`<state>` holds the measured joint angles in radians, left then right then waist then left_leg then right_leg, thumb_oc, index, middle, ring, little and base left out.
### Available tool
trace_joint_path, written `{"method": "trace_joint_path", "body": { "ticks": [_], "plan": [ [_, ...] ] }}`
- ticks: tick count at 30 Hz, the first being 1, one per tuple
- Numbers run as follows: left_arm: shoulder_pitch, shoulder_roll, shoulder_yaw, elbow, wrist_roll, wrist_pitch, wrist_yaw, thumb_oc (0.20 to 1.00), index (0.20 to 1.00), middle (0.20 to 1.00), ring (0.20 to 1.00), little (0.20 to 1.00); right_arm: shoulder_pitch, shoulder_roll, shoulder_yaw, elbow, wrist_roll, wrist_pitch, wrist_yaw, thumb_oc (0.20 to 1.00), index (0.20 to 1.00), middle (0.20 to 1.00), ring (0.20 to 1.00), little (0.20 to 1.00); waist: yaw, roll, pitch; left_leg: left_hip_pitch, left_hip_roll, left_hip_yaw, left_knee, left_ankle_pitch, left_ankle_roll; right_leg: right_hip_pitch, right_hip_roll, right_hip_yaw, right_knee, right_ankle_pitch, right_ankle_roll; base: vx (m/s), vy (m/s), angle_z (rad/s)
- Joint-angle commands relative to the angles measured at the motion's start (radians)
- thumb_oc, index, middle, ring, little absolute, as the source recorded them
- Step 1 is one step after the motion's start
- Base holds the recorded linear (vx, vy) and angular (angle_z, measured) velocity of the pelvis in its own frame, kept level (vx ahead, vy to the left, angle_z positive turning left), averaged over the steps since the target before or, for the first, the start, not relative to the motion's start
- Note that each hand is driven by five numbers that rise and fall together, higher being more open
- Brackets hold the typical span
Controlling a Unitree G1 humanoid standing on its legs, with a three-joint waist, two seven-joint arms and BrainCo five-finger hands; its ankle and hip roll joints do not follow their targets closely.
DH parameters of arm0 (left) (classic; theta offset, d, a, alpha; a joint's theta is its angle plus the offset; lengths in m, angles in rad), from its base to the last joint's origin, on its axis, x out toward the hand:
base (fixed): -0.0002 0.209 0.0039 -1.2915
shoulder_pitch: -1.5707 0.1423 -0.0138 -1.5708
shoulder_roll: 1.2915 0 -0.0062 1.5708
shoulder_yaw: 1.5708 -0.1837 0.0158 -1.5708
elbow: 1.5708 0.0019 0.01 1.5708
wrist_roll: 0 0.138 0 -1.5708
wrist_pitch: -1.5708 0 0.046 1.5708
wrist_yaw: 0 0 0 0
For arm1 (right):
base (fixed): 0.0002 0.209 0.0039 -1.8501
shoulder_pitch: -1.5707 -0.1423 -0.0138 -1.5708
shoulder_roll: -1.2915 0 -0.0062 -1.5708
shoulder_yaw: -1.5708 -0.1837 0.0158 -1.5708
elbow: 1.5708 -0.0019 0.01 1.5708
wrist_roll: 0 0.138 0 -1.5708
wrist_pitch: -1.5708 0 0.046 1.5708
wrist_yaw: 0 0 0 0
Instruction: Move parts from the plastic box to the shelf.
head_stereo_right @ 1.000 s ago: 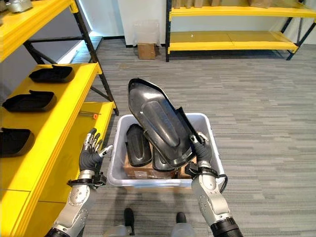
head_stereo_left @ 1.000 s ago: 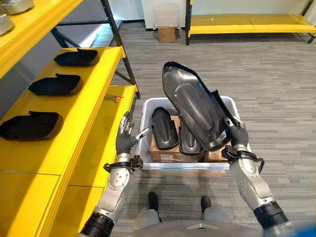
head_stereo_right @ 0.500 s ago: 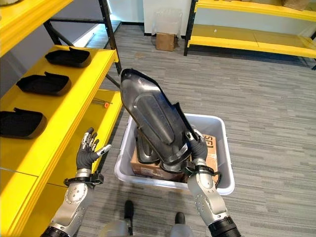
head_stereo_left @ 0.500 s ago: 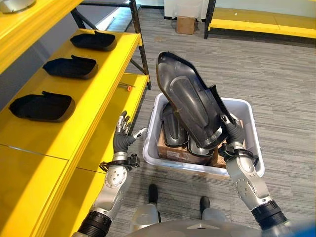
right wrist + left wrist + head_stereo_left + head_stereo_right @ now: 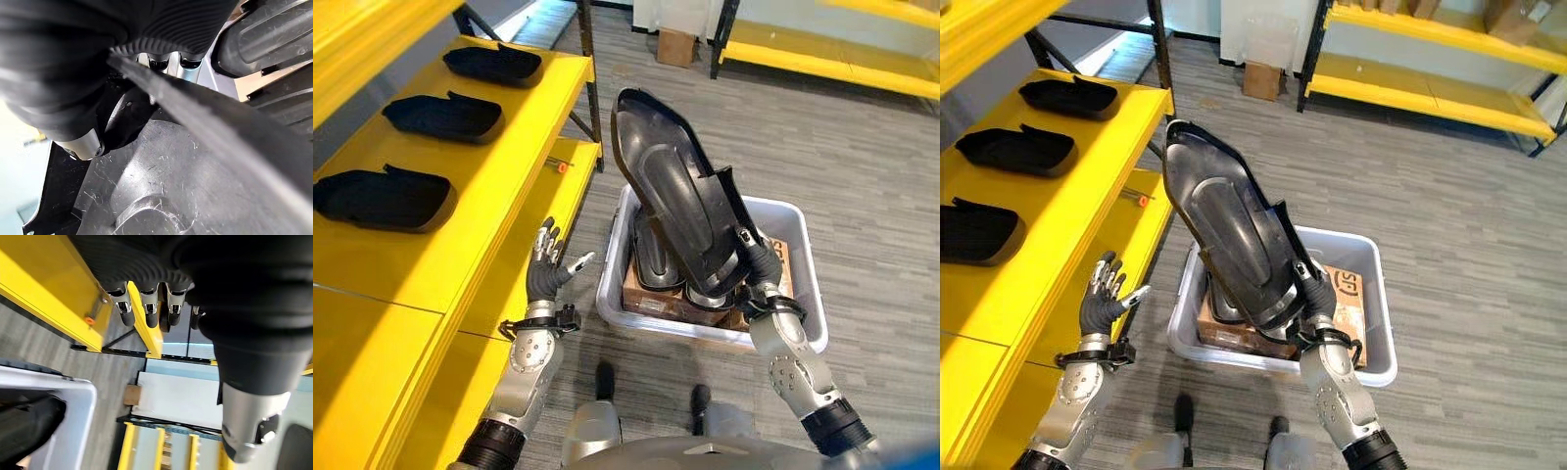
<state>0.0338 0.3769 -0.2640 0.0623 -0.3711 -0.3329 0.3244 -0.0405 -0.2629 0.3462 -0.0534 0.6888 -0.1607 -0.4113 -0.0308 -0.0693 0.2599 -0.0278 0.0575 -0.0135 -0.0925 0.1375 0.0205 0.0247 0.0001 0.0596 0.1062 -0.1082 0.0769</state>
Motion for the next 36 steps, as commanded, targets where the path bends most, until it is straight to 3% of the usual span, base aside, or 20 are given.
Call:
{"method": "trace_joint_path", "body": {
  "ticks": [1, 2, 5, 9, 13, 15, 16, 18, 21, 23, 26, 28, 29, 32, 34, 36],
  "plan": [
    [-0.006, -0.019, -0.048, -0.046, 0.021, -0.022, -0.052, 1.0, 1.0, 1.0, 1.0, 1.0, -0.05, -0.025, -0.033, -0.161, -0.04, -0.061, -0.028, 0.2, 0.2, 0.2, 0.2, 0.2, -0.035, 0.034, -0.04, 0.091, -0.114, 0.036, 0.042, -0.225, 0.084, -0.072, 0.062, 0.068, 0.043, 0.088, 0.016, 0.03, -0.014, 1.36],
    [-0.016, -0.024, -0.057, -0.046, 0.017, -0.01, -0.074, 1.0, 1.0, 1.0, 1.0, 1.0, -0.036, -0.023, -0.046, -0.171, -0.05, -0.063, -0.029, 0.2, 0.2, 0.2, 0.2, 0.2, -0.051, 0.032, -0.041, 0.09, -0.129, 0.006, 0.04, -0.219, 0.085, -0.077, 0.097, 0.1, 0.087, 0.09, 0.007, -0.02, -0.032, 1.03],
    [-0.043, -0.012, -0.071, -0.033, -0.019, 0.002, -0.079, 1.0, 1.0, 1.0, 1.0, 1.0, -0.022, -0.02, -0.057, -0.162, -0.029, -0.075, 0.019, 0.2, 0.2, 0.2, 0.2, 0.2, -0.07, 0.029, -0.038, 0.066, -0.153, -0.048, 0.062, -0.216, 0.083, -0.079, 0.128, 0.122, 0.112, 0.071, -0.013, -0.05, -0.076, 0.98],
    [-0.031, -0.033, -0.059, -0.031, -0.071, 0.014, -0.105, 1.0, 1.0, 1.0, 1.0, 1.0, -0.02, -0.026, -0.044, -0.136, -0.009, -0.088, 0.053, 0.2, 0.2, 0.2, 0.2, 0.2, -0.067, 0.027, -0.042, 0.078, -0.17, -0.084, 0.057, -0.203, 0.084, -0.042, 0.13, 0.131, 0.041, 0.092, -0.024, -0.01, -0.134, 0.46],
    [-0.009, -0.039, -0.057, -0.049, -0.06, 0.046, -0.069, 1.0, 1.0, 1.0, 1.0, 1.0, -0.013, -0.016, -0.026, -0.114, 0.023, -0.1, 0.104, 0.2, 0.2, 0.2, 0.2, 0.2, -0.059, 0.041, -0.044, 0.083, -0.169, -0.112, 0.062, -0.203, 0.079, -0.01, 0.143, 0.144, 0.006, 0.049, -0.046, 0.0, -0.176, 0.34],
    [-0.01, -0.041, -0.052, -0.047, -0.075, 0.005, -0.115, 1.0, 1.0, 1.0, 1.0, 1.0, 0.003, -0.013, -0.028, -0.124, 0.022, -0.124, 0.075, 0.2, 0.2, 0.2, 0.2, 0.2, -0.076, 0.045, -0.048, 0.094, -0.153, -0.037, 0.064, -0.211, 0.076, -0.003, 0.136, 0.127, -0.008, 0.045, -0.045, -0.01, -0.099, 0.29],
    [-0.008, -0.041, -0.05, -0.054, -0.067, 0.004, -0.153, 1.0, 1.0, 1.0, 1.0, 1.0, 0.019, -0.016, -0.044, -0.133, 0.039, -0.142, 0.047, 0.2, 0.2, 0.2, 0.2, 0.2, -0.095, 0.047, -0.051, 0.098, -0.13, 0.041, 0.072, -0.215, 0.066, -0.005, 0.124, 0.097, -0.007, 0.044, -0.041, -0.03, -0.041, 0.55],
    [-0.014, -0.034, -0.058, -0.065, -0.06, 0.007, -0.178, 1.0, 1.0, 1.0, 1.0, 1.0, 0.041, -0.02, -0.07, -0.142, 0.041, -0.163, 0.026, 0.2, 0.2, 0.2, 0.2, 0.2, -0.121, 0.046, -0.053, 0.097, -0.093, 0.108, 0.094, -0.217, 0.048, -0.015, 0.106, 0.064, 0.006, 0.04, -0.043, -0.06, 0.008, 1.08],
    [-0.02, -0.033, -0.073, -0.076, -0.059, 0.002, -0.171, 1.0, 1.0, 1.0, 1.0, 1.0, 0.038, -0.031, -0.08, -0.137, 0.026, -0.164, 0.035, 0.2, 0.2, 0.2, 0.2, 0.2, -0.125, 0.044, -0.044, 0.073, -0.067, 0.1, 0.158, -0.233, 0.033, -0.022, 0.086, 0.055, 0.03, 0.025, -0.054, -0.02, 0.08, 0.94],
    [-0.042, -0.038, -0.094, -0.072, -0.103, 0.006, -0.156, 1.0, 1.0, 1.0, 1.0, 1.0, 0.022, -0.052, -0.097, -0.113, 0.035, -0.153, 0.025, 0.2, 0.2, 0.2, 0.2, 0.2, -0.138, 0.047, -0.032, 0.035, -0.006, 0.104, 0.229, -0.23, 0.006, -0.012, 0.055, 0.046, 0.061, 0.0, -0.073, 0.05, 0.26, 0.45],
    [-0.069, -0.057, -0.111, -0.047, -0.111, -0.001, -0.166, 1.0, 1.0, 1.0, 1.0, 1.0, 0.017, -0.066, -0.119, -0.096, 0.037, -0.151, 0.034, 0.2, 0.2, 0.2, 0.2, 0.2, -0.159, 0.055, -0.039, 0.034, 0.074, 0.144, 0.198, -0.186, -0.021, -0.011, 0.031, 0.028, 0.077, -0.021, -0.078, 0.09, 0.252, 0.37],
    [-0.115, -0.076, -0.149, -0.009, -0.1, -0.017, -0.152, 1.0, 1.0, 1.0, 1.0, 1.0, 0.026, -0.091, -0.147, -0.112, 0.042, -0.122, 0.044, 0.2, 0.2, 0.2, 0.2, 0.2, -0.199, 0.065, -0.037, 0.037, 0.168, 0.193, 0.138, -0.115, -0.061, -0.017, -0.004, 0.001, 0.104, -0.046, -0.085, 0.16, 0.485, 1.11],
    [-0.122, -0.08, -0.159, -0.004, -0.086, -0.028, -0.136, 1.0, 1.0, 1.0, 1.0, 1.0, 0.026, -0.101, -0.152, -0.116, 0.042, -0.116, 0.054, 0.2, 0.2, 0.2, 0.2, 0.2, -0.207, 0.072, -0.034, 0.038, 0.184, 0.195, 0.12, -0.097, -0.072, -0.021, -0.012, -0.003, 0.109, -0.051, -0.084, 0.16, 0.517, 1.34],
    [-0.128, -0.085, -0.179, 0.003, -0.106, -0.044, -0.108, 1.0, 1.0, 1.0, 1.0, 1.0, 0.022, -0.123, -0.164, -0.111, 0.064, -0.091, 0.077, 0.2, 0.2, 0.2, 0.2, 0.2, -0.213, 0.099, -0.024, 0.039, 0.171, 0.186, 0.1, -0.091, -0.086, -0.025, -0.039, -0.001, 0.117, -0.056, -0.069, 0.18, 0.471, 0.49],
    [-0.117, -0.087, -0.176, 0.002, -0.192, -0.036, -0.174, 1.0, 1.0, 1.0, 1.0, 1.0, 0.029, -0.121, -0.167, -0.11, 0.073, -0.068, 0.098, 0.2, 0.2, 0.2, 0.2, 0.2, -0.207, 0.11, -0.031, 0.057, 0.144, 0.189, 0.074, -0.097, -0.088, -0.026, -0.056, -0.006, 0.096, -0.038, -0.047, 0.22, 0.496, 0.17],
    [-0.105, -0.084, -0.178, -0.007, -0.163, -0.049, -0.192, 1.0, 1.0, 1.0, 1.0, 1.0, 0.034, -0.113, -0.158, -0.12, 0.066, -0.055, 0.108, 0.2, 0.2, 0.2, 0.2, 0.2, -0.199, 0.112, -0.037, 0.068, 0.122, 0.192, 0.065, -0.111, -0.081, -0.031, -0.072, -0.012, 0.079, -0.02, -0.03, 0.19, 0.385, 0.12]
  ]
}}
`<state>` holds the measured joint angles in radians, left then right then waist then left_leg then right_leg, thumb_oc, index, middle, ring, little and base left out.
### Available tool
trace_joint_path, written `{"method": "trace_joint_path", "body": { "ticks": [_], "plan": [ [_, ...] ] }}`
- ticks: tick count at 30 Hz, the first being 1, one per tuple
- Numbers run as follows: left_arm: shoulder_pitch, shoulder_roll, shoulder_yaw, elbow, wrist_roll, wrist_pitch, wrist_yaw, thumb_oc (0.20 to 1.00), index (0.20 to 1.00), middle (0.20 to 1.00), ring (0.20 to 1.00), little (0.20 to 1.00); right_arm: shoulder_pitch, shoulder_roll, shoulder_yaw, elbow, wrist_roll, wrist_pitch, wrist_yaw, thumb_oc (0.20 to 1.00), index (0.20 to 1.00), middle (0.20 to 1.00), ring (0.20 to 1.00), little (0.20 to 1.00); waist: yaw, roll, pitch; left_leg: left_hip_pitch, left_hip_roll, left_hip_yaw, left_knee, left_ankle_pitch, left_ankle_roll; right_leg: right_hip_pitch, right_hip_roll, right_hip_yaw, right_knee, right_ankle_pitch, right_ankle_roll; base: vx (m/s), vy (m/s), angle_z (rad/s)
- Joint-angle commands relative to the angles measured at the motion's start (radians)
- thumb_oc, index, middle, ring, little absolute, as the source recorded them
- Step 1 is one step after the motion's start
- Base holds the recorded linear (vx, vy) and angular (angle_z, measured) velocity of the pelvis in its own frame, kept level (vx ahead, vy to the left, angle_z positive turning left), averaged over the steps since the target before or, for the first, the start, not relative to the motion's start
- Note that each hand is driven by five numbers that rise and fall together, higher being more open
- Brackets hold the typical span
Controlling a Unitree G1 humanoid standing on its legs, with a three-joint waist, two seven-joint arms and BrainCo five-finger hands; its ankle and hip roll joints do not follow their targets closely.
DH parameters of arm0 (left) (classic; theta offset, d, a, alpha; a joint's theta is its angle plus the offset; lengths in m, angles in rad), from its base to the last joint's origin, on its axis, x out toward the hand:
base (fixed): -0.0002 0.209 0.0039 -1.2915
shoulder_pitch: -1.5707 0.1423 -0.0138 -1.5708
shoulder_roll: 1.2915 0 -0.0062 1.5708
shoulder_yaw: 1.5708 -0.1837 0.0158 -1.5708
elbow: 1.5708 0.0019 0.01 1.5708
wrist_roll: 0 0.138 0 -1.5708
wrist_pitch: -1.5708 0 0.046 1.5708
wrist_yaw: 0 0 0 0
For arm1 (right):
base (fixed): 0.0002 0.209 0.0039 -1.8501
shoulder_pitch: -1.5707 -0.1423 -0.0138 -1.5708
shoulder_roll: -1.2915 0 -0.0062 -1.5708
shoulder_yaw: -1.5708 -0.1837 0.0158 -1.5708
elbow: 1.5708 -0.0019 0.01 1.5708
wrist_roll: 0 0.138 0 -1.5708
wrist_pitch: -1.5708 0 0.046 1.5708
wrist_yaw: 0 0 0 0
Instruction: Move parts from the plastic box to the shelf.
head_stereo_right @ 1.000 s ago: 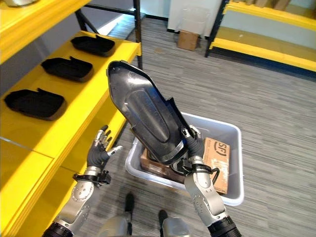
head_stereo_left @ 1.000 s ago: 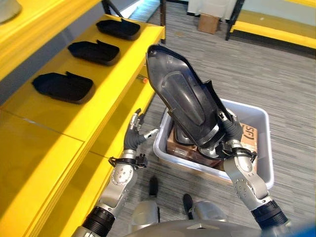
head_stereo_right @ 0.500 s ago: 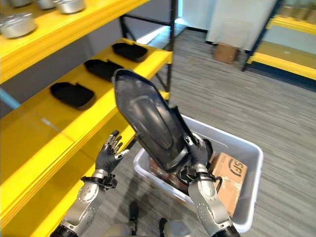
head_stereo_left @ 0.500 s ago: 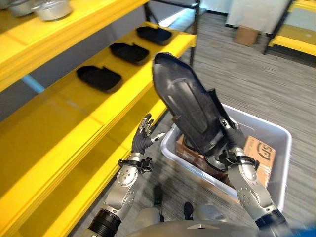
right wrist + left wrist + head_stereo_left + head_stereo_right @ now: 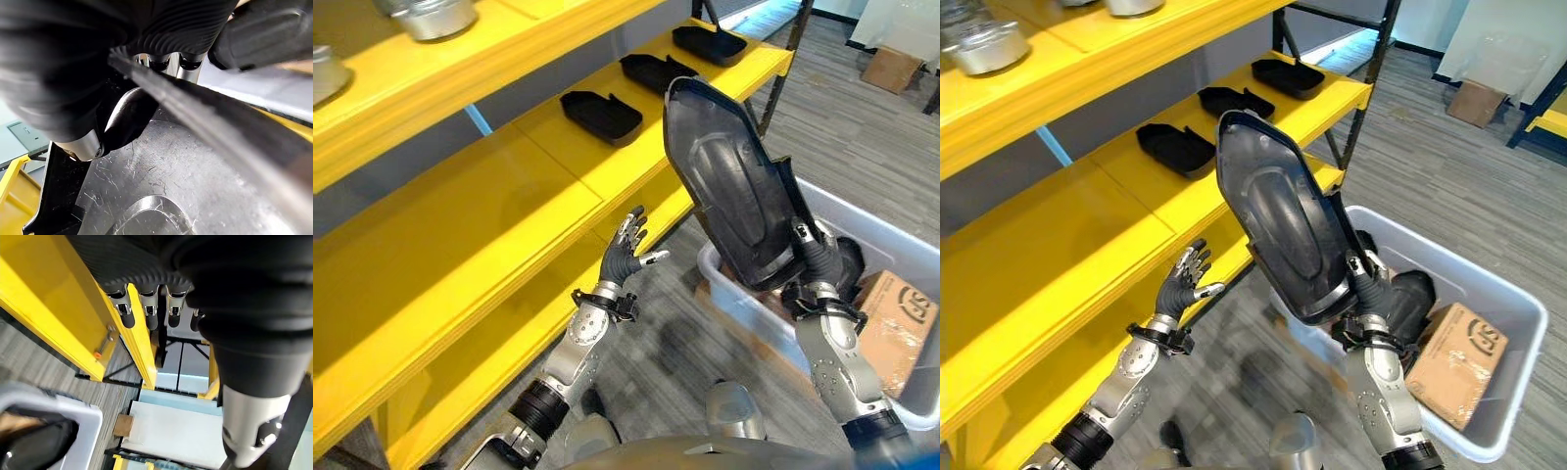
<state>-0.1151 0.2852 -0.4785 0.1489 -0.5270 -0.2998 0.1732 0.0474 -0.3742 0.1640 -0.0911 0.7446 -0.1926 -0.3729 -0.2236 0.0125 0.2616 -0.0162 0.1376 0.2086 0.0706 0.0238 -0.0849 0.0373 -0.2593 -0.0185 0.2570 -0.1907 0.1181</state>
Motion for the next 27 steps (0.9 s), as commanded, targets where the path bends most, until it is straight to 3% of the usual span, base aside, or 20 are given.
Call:
{"method": "trace_joint_path", "body": {
  "ticks": [1, 11, 12, 16, 18, 20, 21, 22, 24, 27],
  "plan": [
    [0.055, 0.015, 0.033, -0.109, -0.009, -0.069, -0.047, 1.0, 1.0, 1.0, 1.0, 1.0, -0.05, 0.004, 0.031, -0.088, 0.009, -0.014, 0.067, 0.2, 0.2, 0.2, 0.2, 0.2, 0.001, 0.028, -0.041, 0.065, 0.025, -0.029, -0.099, -0.008, 0.031, -0.045, 0.176, 0.058, -0.084, 0.077, -0.061, 0.23, 0.4, 0.25],
    [0.132, 0.08, 0.092, -0.163, -0.019, -0.038, -0.1, 1.0, 1.0, 1.0, 1.0, 1.0, -0.083, 0.046, 0.077, -0.081, 0.009, -0.009, 0.057, 0.2, 0.2, 0.2, 0.2, 0.2, 0.092, -0.021, -0.065, 0.098, -0.08, -0.006, -0.122, -0.076, 0.103, -0.033, 0.083, -0.014, -0.218, 0.205, 0.031, 0.15, 0.238, 0.35],
    [0.157, 0.073, 0.101, -0.161, -0.146, 0.039, -0.163, 1.0, 1.0, 1.0, 1.0, 1.0, -0.115, 0.06, 0.089, -0.052, -0.018, -0.01, 0.068, 0.2, 0.2, 0.2, 0.2, 0.2, 0.128, -0.031, -0.067, 0.093, -0.092, 0.0, -0.104, -0.094, 0.12, -0.028, 0.06, -0.053, -0.212, 0.212, 0.044, 0.15, 0.213, 0.4],
    [0.175, 0.065, 0.081, -0.138, -0.142, 0.051, -0.211, 1.0, 1.0, 1.0, 1.0, 1.0, -0.168, 0.06, 0.106, -0.023, 0.001, 0.006, 0.067, 0.2, 0.2, 0.2, 0.2, 0.2, 0.18, -0.042, -0.06, 0.081, -0.11, -0.005, -0.072, -0.116, 0.145, -0.024, 0.025, -0.112, -0.179, 0.231, 0.036, 0.12, 0.159, -0.05],
    [0.2, 0.063, 0.075, -0.122, -0.12, 0.049, -0.241, 1.0, 1.0, 1.0, 1.0, 1.0, -0.199, 0.071, 0.11, -0.002, 0.037, 0.022, 0.07, 0.2, 0.2, 0.2, 0.2, 0.2, 0.212, -0.048, -0.052, 0.088, -0.12, 0.005, -0.062, -0.133, 0.16, -0.035, -0.014, -0.16, -0.134, 0.284, 0.037, 0.12, 0.136, -0.24],
    [0.194, 0.058, 0.044, -0.093, -0.096, 0.041, -0.258, 1.0, 1.0, 1.0, 1.0, 1.0, -0.21, 0.072, 0.116, -0.003, 0.054, 0.029, 0.044, 0.2, 0.2, 0.2, 0.2, 0.2, 0.191, -0.044, -0.049, 0.094, -0.124, -0.025, -0.064, -0.143, 0.17, -0.055, 0.078, -0.052, -0.112, 0.221, 0.029, 0.15, 0.092, -0.24],
    [0.186, 0.047, 0.025, -0.082, -0.092, 0.053, -0.255, 1.0, 1.0, 1.0, 1.0, 1.0, -0.202, 0.06, 0.106, -0.017, 0.076, 0.059, 0.025, 0.2, 0.2, 0.2, 0.2, 0.2, 0.166, -0.05, -0.062, 0.094, -0.142, -0.051, -0.076, -0.141, 0.174, -0.063, 0.168, 0.027, -0.15, 0.193, 0.017, 0.16, 0.049, 0.32],
    [0.184, 0.043, 0.02, -0.081, -0.093, 0.055, -0.251, 1.0, 1.0, 1.0, 1.0, 1.0, -0.198, 0.057, 0.102, -0.019, 0.086, 0.072, 0.024, 0.2, 0.2, 0.2, 0.2, 0.2, 0.159, -0.051, -0.061, 0.099, -0.148, -0.059, -0.081, -0.142, 0.175, -0.062, 0.187, 0.038, -0.164, 0.195, 0.012, 0.25, -0.015, 0.96],
    [0.173, 0.023, 0.012, -0.061, -0.082, 0.06, -0.241, 1.0, 1.0, 1.0, 1.0, 1.0, -0.187, 0.065, 0.075, -0.004, 0.12, 0.103, 0.022, 0.2, 0.2, 0.2, 0.2, 0.2, 0.125, -0.069, -0.048, 0.122, -0.198, -0.132, -0.109, -0.146, 0.19, -0.137, 0.285, 0.14, -0.232, 0.286, 0.004, 0.21, -0.134, 0.94],
    [0.169, 0.017, 0.007, -0.063, -0.052, 0.075, -0.258, 1.0, 1.0, 1.0, 1.0, 1.0, -0.181, 0.079, 0.053, 0.007, 0.135, 0.113, 0.002, 0.2, 0.2, 0.2, 0.2, 0.2, 0.107, -0.076, -0.035, 0.121, -0.21, -0.183, -0.1, -0.153, 0.2, -0.16, 0.298, 0.189, -0.213, 0.296, 0.004, 0.07, -0.151, 0.72]
  ]
}}
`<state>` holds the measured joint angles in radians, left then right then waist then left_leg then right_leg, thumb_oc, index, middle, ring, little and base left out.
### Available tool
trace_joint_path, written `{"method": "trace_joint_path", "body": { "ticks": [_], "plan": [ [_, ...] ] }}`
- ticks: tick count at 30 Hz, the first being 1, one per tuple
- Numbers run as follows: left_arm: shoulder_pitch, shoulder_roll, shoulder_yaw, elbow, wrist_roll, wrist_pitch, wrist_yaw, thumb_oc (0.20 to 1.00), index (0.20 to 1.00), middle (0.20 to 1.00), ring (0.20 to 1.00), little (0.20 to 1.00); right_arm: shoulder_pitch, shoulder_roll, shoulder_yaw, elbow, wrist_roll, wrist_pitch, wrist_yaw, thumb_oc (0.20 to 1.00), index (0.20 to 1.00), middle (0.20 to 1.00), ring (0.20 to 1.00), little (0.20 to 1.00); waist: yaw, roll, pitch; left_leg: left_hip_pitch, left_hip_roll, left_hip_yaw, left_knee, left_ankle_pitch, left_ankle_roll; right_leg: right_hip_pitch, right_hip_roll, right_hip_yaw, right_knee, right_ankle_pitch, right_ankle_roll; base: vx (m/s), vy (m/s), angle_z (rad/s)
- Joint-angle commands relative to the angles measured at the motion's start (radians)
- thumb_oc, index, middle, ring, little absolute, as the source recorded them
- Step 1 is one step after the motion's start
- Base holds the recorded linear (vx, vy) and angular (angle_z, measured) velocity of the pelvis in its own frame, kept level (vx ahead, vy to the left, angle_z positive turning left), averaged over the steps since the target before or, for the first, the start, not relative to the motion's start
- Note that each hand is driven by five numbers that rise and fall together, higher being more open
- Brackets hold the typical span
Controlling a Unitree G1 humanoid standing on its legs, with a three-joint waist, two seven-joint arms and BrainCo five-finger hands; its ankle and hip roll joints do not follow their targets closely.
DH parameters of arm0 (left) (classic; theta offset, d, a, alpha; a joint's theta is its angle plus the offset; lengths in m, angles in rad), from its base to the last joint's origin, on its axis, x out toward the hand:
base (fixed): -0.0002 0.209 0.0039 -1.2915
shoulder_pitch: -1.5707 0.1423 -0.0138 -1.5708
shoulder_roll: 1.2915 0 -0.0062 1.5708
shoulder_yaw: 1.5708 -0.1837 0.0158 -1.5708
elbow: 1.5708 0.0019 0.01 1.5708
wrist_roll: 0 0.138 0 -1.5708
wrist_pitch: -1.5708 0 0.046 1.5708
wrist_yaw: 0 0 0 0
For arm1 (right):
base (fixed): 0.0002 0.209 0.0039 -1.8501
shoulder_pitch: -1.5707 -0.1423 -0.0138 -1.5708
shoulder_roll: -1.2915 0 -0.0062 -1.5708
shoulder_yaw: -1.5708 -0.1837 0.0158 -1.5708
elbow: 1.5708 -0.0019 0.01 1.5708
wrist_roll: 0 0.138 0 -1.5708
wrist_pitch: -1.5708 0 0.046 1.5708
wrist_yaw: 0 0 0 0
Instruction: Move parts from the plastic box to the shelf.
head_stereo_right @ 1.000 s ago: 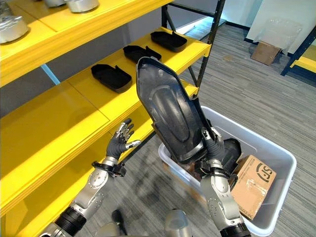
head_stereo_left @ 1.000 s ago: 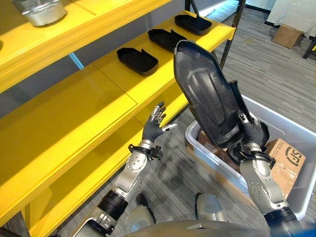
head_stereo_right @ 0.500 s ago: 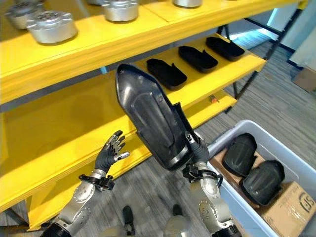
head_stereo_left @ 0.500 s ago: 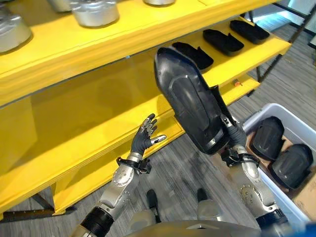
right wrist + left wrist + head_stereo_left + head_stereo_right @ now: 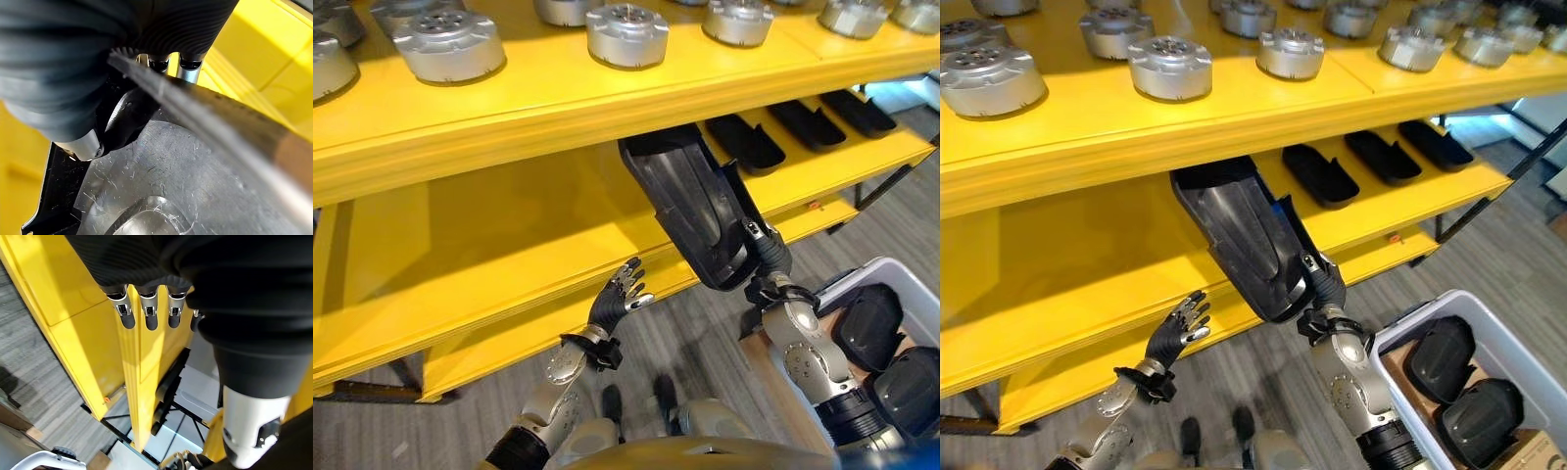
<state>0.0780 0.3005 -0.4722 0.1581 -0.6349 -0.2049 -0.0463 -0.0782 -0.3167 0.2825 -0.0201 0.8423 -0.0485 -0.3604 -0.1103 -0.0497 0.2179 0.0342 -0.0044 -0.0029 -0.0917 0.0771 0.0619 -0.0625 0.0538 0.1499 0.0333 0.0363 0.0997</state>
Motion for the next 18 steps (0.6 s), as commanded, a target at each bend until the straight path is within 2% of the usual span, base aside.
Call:
{"method": "trace_joint_path", "body": {
  "ticks": [1, 5, 7, 11, 13, 14, 18],
  "plan": [
    [-0.023, 0.004, -0.001, -0.076, 0.068, -0.017, -0.04, 1.0, 1.0, 1.0, 1.0, 1.0, -0.055, 0.024, -0.075, -0.054, 0.051, -0.027, -0.016, 0.2, 0.2, 0.2, 0.2, 0.2, -0.007, -0.015, 0.01, 0.063, -0.072, 0.008, 0.061, -0.202, 0.055, -0.058, -0.01, 0.028, 0.013, 0.064, 0.015, 0.01, -0.147, 0.66],
    [-0.007, 0.019, 0.011, -0.083, 0.072, -0.024, -0.04, 1.0, 1.0, 1.0, 1.0, 1.0, -0.051, 0.046, -0.075, -0.006, 0.079, -0.026, 0.011, 0.2, 0.2, 0.2, 0.2, 0.2, 0.011, -0.013, 0.019, 0.051, -0.065, -0.009, 0.065, -0.192, 0.051, -0.048, -0.004, 0.021, 0.021, 0.044, 0.001, 0.02, -0.193, 0.41],
    [0.0, 0.013, 0.014, -0.082, 0.05, -0.013, -0.033, 1.0, 1.0, 1.0, 1.0, 1.0, -0.05, 0.051, -0.068, 0.009, 0.099, 0.007, 0.004, 0.2, 0.2, 0.2, 0.2, 0.2, 0.018, -0.01, 0.015, 0.059, -0.061, -0.014, 0.064, -0.191, 0.045, -0.016, -0.005, 0.019, 0.01, 0.026, -0.01, 0.11, -0.137, 0.06],
    [0.014, 0.005, 0.006, -0.098, 0.046, -0.003, -0.028, 1.0, 1.0, 1.0, 1.0, 1.0, -0.057, 0.054, -0.052, 0.035, 0.119, 0.023, -0.003, 0.2, 0.2, 0.2, 0.2, 0.2, 0.026, -0.002, 0.013, 0.06, -0.055, -0.01, 0.077, -0.189, 0.034, 0.024, -0.009, -0.005, 0.006, -0.007, -0.03, 0.08, -0.053, 0.12],
    [0.017, 0.003, 0.005, -0.098, 0.044, -0.014, -0.011, 1.0, 1.0, 1.0, 1.0, 1.0, -0.065, 0.051, -0.042, 0.041, 0.115, 0.025, 0.0, 0.2, 0.2, 0.2, 0.2, 0.2, 0.03, 0.002, 0.013, 0.058, -0.051, -0.005, 0.08, -0.188, 0.03, 0.035, -0.01, -0.013, 0.002, -0.017, -0.037, 0.04, -0.036, 0.09],
    [0.017, 0.002, 0.01, -0.103, 0.023, -0.002, 0.015, 1.0, 1.0, 1.0, 1.0, 1.0, -0.072, 0.05, -0.033, 0.043, 0.107, 0.029, -0.002, 0.2, 0.2, 0.2, 0.2, 0.2, 0.034, 0.005, 0.018, 0.052, -0.048, -0.005, 0.085, -0.186, 0.026, 0.043, -0.011, -0.019, 0.001, -0.025, -0.041, 0.02, -0.031, 0.08],
    [0.014, 0.001, 0.019, -0.108, 0.025, 0.01, 0.017, 1.0, 1.0, 1.0, 1.0, 1.0, -0.087, 0.058, -0.028, 0.043, 0.114, 0.024, -0.005, 0.2, 0.2, 0.2, 0.2, 0.2, 0.042, 0.008, 0.024, 0.042, -0.04, -0.006, 0.092, -0.181, 0.02, 0.05, -0.014, -0.03, 0.003, -0.035, -0.046, 0.02, -0.07, 0.07]
  ]
}}
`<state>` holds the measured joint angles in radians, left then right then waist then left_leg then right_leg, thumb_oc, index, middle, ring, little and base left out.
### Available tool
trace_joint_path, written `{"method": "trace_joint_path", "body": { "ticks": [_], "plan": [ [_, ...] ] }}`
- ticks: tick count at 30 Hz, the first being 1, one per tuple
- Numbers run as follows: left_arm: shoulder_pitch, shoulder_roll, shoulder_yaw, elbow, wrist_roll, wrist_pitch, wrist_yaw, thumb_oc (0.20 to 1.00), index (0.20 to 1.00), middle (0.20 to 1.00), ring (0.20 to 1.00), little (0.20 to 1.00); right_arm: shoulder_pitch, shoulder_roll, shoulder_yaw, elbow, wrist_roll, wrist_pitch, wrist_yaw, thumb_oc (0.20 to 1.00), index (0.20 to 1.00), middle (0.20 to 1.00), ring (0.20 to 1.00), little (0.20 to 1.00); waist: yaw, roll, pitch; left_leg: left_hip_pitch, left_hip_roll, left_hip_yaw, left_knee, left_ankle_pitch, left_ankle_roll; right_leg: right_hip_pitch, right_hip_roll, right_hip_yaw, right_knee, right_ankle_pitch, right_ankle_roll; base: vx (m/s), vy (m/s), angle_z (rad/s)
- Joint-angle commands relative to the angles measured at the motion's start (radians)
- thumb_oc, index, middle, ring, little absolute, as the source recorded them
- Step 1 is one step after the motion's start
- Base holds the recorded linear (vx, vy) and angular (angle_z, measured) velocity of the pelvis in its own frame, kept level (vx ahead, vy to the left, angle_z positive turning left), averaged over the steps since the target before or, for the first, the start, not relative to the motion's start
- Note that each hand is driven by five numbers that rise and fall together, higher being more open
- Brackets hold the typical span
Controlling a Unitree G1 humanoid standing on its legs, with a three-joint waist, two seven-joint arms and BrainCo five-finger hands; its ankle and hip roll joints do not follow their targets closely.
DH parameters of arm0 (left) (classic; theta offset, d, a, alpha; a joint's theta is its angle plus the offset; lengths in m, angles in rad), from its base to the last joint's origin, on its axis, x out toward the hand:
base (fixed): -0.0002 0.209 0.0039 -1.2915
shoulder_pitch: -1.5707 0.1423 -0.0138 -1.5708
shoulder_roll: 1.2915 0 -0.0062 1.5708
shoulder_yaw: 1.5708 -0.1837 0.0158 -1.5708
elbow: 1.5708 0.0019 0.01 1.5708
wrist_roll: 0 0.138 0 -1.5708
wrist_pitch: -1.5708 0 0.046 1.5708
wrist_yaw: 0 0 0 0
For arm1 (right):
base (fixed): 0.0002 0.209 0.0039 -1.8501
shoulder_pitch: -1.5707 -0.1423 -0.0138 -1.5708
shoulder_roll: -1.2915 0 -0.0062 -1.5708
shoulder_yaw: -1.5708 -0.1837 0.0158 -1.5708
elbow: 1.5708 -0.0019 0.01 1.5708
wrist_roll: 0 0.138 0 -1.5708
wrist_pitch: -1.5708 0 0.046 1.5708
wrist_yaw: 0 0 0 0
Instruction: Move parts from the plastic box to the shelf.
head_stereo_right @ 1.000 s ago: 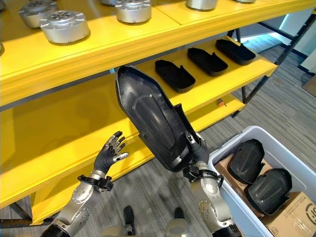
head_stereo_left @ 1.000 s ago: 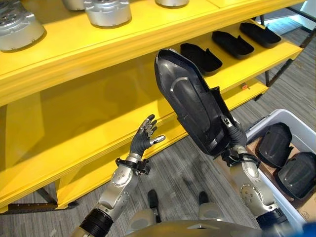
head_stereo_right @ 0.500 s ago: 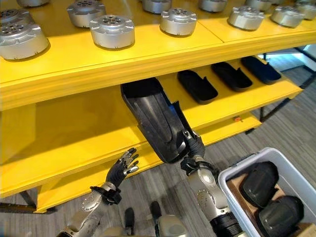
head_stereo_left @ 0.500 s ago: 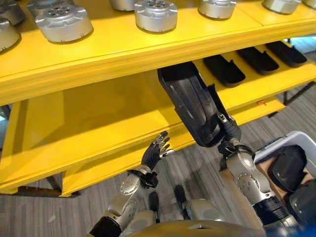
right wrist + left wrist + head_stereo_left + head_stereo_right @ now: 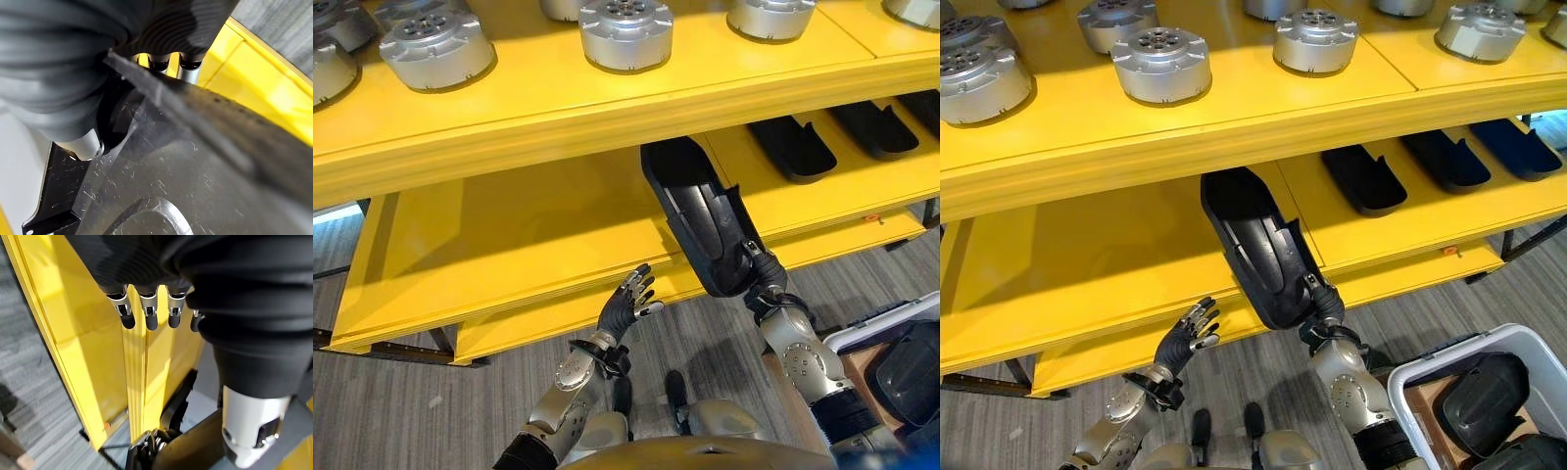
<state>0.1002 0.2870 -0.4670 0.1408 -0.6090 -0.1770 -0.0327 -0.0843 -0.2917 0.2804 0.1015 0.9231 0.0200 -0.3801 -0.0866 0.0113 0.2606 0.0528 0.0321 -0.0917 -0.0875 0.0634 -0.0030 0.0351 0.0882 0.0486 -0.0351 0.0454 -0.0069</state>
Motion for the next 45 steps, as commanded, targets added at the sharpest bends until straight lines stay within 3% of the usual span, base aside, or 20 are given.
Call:
{"method": "trace_joint_path", "body": {
  "ticks": [1, 5, 8, 11, 13, 14, 15, 17, 20, 24, 29, 33, 36, 42, 45],
  "plan": [
    [-0.01, 0.018, 0.015, -0.099, 0.004, -0.005, 0.005, 1.0, 1.0, 1.0, 1.0, 1.0, -0.087, 0.034, -0.031, -0.085, 0.045, -0.04, 0.015, 0.2, 0.2, 0.2, 0.2, 0.2, 0.021, -0.052, -0.016, 0.016, -0.075, 0.079, 0.089, -0.166, 0.084, -0.051, -0.049, 0.069, 0.075, -0.048, 0.06, -0.03, -0.097, 0.06],
    [-0.022, 0.037, 0.019, -0.096, 0.035, 0.017, 0.031, 1.0, 1.0, 1.0, 1.0, 1.0, -0.106, 0.043, -0.016, -0.104, 0.067, -0.029, 0.034, 0.2, 0.2, 0.2, 0.2, 0.2, 0.027, -0.046, -0.006, 0.001, -0.068, 0.072, 0.09, -0.155, 0.078, -0.063, -0.049, 0.058, 0.092, -0.058, 0.054, -0.02, -0.228, 0.1],
    [-0.021, 0.056, 0.027, -0.097, 0.034, 0.024, 0.03, 1.0, 1.0, 1.0, 1.0, 1.0, -0.127, 0.033, -0.007, -0.114, 0.045, -0.037, -0.003, 0.2, 0.2, 0.2, 0.2, 0.2, 0.021, -0.017, 0.003, -0.028, -0.061, 0.076, 0.129, -0.151, 0.065, -0.08, -0.052, 0.034, 0.123, -0.083, 0.038, -0.03, -0.188, 0.1],
    [-0.032, 0.07, 0.029, -0.104, 0.021, -0.006, 0.007, 1.0, 1.0, 1.0, 1.0, 1.0, -0.152, 0.016, -0.019, -0.106, 0.016, -0.055, -0.021, 0.2, 0.2, 0.2, 0.2, 0.2, 0.001, 0.006, 0.019, -0.062, -0.049, 0.132, 0.213, -0.179, 0.058, -0.11, -0.073, 0.005, 0.165, -0.106, 0.024, -0.11, -0.07, 0.1],
    [-0.049, 0.069, 0.021, -0.098, 0.039, -0.021, -0.023, 1.0, 1.0, 1.0, 1.0, 1.0, -0.143, 0.005, -0.052, -0.113, -0.001, -0.07, -0.041, 0.2, 0.2, 0.2, 0.2, 0.2, -0.031, 0.017, 0.023, -0.083, 0.007, 0.227, 0.262, -0.182, 0.043, -0.137, -0.101, -0.035, 0.224, -0.125, 0.018, -0.1, -0.008, 0.28],
    [-0.052, 0.07, 0.019, -0.096, 0.04, -0.023, -0.026, 1.0, 1.0, 1.0, 1.0, 1.0, -0.141, 0.005, -0.056, -0.115, -0.002, -0.07, -0.043, 0.2, 0.2, 0.2, 0.2, 0.2, -0.035, 0.018, 0.023, -0.084, 0.015, 0.236, 0.261, -0.18, 0.04, -0.141, -0.103, -0.04, 0.232, -0.128, 0.017, -0.02, 0.075, 1.03],
    [-0.067, 0.07, 0.002, -0.083, 0.049, -0.031, -0.05, 1.0, 1.0, 1.0, 1.0, 1.0, -0.116, -0.004, -0.091, -0.127, -0.012, -0.066, -0.05, 0.2, 0.2, 0.2, 0.2, 0.2, -0.068, 0.035, 0.023, -0.077, 0.078, 0.288, 0.231, -0.138, 0.015, -0.161, -0.111, -0.062, 0.278, -0.147, 0.011, 0.03, 0.119, 1.39],
    [-0.078, 0.06, -0.021, -0.07, 0.029, -0.024, -0.058, 1.0, 1.0, 1.0, 1.0, 1.0, -0.107, -0.023, -0.119, -0.132, -0.018, -0.057, -0.051, 0.2, 0.2, 0.2, 0.2, 0.2, -0.092, 0.05, 0.025, -0.082, 0.128, 0.306, 0.187, -0.074, -0.02, -0.157, -0.113, -0.062, 0.281, -0.158, 0.005, 0.04, 0.194, 1.32],
    [-0.105, 0.047, -0.062, -0.052, 0.056, -0.043, -0.048, 1.0, 1.0, 1.0, 1.0, 1.0, -0.131, -0.058, -0.159, -0.124, -0.028, -0.038, -0.047, 0.2, 0.2, 0.2, 0.2, 0.2, -0.113, 0.069, 0.031, -0.092, 0.152, 0.293, 0.162, -0.043, -0.042, -0.146, -0.127, -0.046, 0.278, -0.176, 0.002, 0.06, 0.29, 0.59],
    [-0.118, 0.042, -0.087, -0.039, 0.041, -0.048, -0.026, 1.0, 1.0, 1.0, 1.0, 1.0, -0.148, -0.087, -0.182, -0.122, -0.033, -0.026, -0.053, 0.2, 0.2, 0.2, 0.2, 0.2, -0.127, 0.096, 0.021, -0.06, 0.139, 0.299, 0.108, -0.041, -0.051, -0.154, -0.139, -0.039, 0.281, -0.188, 0.019, 0.06, 0.215, 0.0],
    [-0.1, 0.055, -0.091, -0.04, 0.046, -0.042, -0.009, 1.0, 1.0, 1.0, 1.0, 1.0, -0.15, -0.104, -0.208, -0.141, -0.046, -0.017, -0.072, 0.2, 0.2, 0.2, 0.2, 0.2, -0.129, 0.104, 0.011, -0.036, 0.11, 0.293, 0.094, -0.056, -0.045, -0.161, -0.134, -0.027, 0.281, -0.186, 0.028, 0.1, 0.106, 0.24],
    [-0.097, 0.094, -0.08, -0.096, 0.059, -0.029, 0.024, 1.0, 1.0, 1.0, 1.0, 1.0, -0.208, -0.129, -0.242, -0.158, -0.093, -0.02, -0.107, 0.2, 0.2, 0.2, 0.2, 0.2, -0.113, 0.089, 0.043, -0.063, 0.09, 0.286, 0.138, -0.093, -0.027, -0.195, -0.135, -0.026, 0.307, -0.186, 0.034, -0.01, 0.018, 0.2],
    [-0.101, 0.127, -0.067, -0.126, 0.046, -0.01, 0.043, 1.0, 1.0, 1.0, 1.0, 1.0, -0.259, -0.142, -0.264, -0.159, -0.047, -0.001, -0.148, 0.2, 0.2, 0.2, 0.2, 0.2, -0.105, 0.073, 0.077, -0.089, 0.083, 0.287, 0.176, -0.116, -0.018, -0.218, -0.137, -0.027, 0.324, -0.184, 0.037, -0.07, -0.033, 0.05],
    [-0.125, 0.19, -0.07, -0.183, 0.069, 0.041, 0.027, 1.0, 1.0, 1.0, 1.0, 1.0, -0.395, -0.168, -0.312, -0.12, -0.124, 0.03, -0.241, 0.2, 0.2, 0.2, 0.2, 0.2, -0.077, 0.042, 0.138, -0.148, 0.093, 0.284, 0.254, -0.142, -0.006, -0.259, -0.142, -0.048, 0.375, -0.189, 0.033, -0.09, -0.079, -0.03],
    [-0.136, 0.215, -0.072, -0.207, 0.07, 0.061, 0.021, 1.0, 1.0, 1.0, 1.0, 1.0, -0.437, -0.192, -0.347, -0.099, -0.081, 0.026, -0.297, 0.2, 0.2, 0.2, 0.2, 0.2, -0.071, 0.035, 0.158, -0.173, 0.096, 0.286, 0.276, -0.15, -0.003, -0.281, -0.147, -0.055, 0.396, -0.194, 0.033, -0.09, -0.069, -0.03]
  ]
}}
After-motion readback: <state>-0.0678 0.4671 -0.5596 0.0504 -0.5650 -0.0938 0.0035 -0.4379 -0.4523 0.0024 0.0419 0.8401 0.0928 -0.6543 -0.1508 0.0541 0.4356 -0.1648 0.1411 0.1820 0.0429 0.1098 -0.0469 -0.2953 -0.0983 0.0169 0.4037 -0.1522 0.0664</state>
